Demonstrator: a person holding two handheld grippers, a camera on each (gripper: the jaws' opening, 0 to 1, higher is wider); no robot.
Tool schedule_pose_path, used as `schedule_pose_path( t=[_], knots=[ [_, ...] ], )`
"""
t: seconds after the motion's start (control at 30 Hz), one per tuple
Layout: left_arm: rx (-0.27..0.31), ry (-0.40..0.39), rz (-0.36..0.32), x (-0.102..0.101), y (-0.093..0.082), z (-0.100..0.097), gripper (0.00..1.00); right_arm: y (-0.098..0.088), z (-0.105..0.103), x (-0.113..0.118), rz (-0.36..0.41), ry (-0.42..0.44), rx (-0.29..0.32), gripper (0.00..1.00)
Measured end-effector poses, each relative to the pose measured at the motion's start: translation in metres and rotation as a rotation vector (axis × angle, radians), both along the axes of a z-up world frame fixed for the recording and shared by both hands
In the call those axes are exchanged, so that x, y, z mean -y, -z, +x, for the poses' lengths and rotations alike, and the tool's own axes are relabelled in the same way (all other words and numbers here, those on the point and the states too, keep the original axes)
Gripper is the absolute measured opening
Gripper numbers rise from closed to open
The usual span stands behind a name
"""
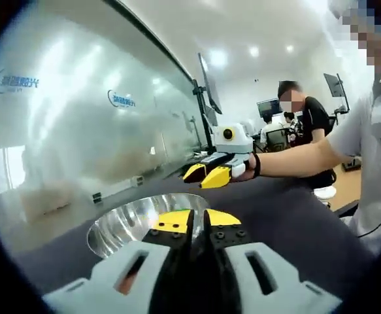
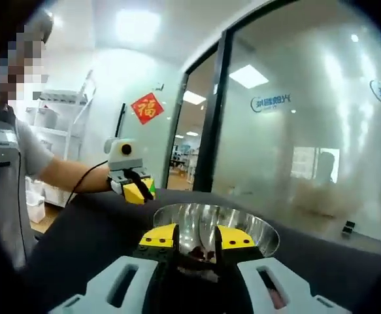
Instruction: Pick candy and put bowl
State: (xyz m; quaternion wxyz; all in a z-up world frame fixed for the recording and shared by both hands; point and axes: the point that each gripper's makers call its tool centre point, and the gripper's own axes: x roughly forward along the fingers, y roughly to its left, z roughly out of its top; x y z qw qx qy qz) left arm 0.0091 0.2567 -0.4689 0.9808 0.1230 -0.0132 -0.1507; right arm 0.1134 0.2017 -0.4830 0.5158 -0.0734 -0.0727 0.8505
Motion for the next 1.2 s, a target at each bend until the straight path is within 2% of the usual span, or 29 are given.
schedule_pose_path(
  t=[0.07,0.13,0.17,0.23,0.33,0.37,0.4,0.43,0.47,0.6,0.7,0.97,1.03,1.1,1.2],
  knots=[
    [-0.030,0.004,0.021,0.004,0.016,-0.015,0.02,0.028,0.002,0.029,-0.051,-0.042,0.034,0.17],
    [-0.109,0.005,0.051,0.003,0.045,-0.030,0.03,0.058,0.009,0.049,-0.161,-0.050,0.007,0.16],
    [-0.139,-0.007,0.056,-0.001,0.056,-0.033,0.03,0.064,0.012,0.050,-0.179,-0.034,-0.002,0.16],
    [-0.200,-0.022,0.059,-0.006,0.077,-0.035,0.04,0.079,0.017,0.052,-0.221,-0.004,0.027,0.16],
    [-0.232,-0.030,0.046,-0.007,0.094,-0.028,0.05,0.093,0.000,0.048,-0.272,-0.062,0.081,0.16],
    [-0.243,-0.046,0.064,-0.009,0.099,-0.024,0.05,0.097,-0.006,0.046,-0.284,-0.077,0.105,0.16],
    [-0.272,-0.063,0.070,-0.010,0.106,-0.021,0.05,0.102,-0.011,0.043,-0.306,-0.091,0.113,0.16],
    [-0.296,-0.068,0.083,-0.010,0.110,-0.019,0.05,0.100,-0.014,0.038,-0.302,-0.088,0.092,0.15],
    [-0.266,-0.053,0.063,-0.005,0.104,-0.015,0.05,0.098,-0.016,0.036,-0.302,-0.097,0.089,0.15],
    [-0.274,-0.064,0.036,-0.009,0.106,0.003,0.06,0.100,-0.025,0.021,-0.318,-0.120,0.074,0.15],
    [-0.267,-0.077,0.035,-0.014,0.106,0.012,0.12,0.101,-0.031,0.013,-0.322,-0.134,0.067,0.15],
    [-0.281,-0.040,0.009,-0.009,0.108,0.024,0.10,0.101,-0.048,-0.007,-0.316,-0.170,0.064,0.14],
    [-0.277,-0.026,0.016,-0.006,0.108,0.026,0.08,0.100,-0.050,-0.008,-0.299,-0.173,0.074,0.11],
    [-0.268,-0.006,0.040,-0.002,0.108,0.025,0.05,0.099,-0.050,-0.009,-0.269,-0.165,0.112,0.05],
    [-0.263,-0.001,0.041,-0.002,0.107,0.023,0.04,0.099,-0.051,-0.008,-0.259,-0.168,0.111,0.04]
  ],
)
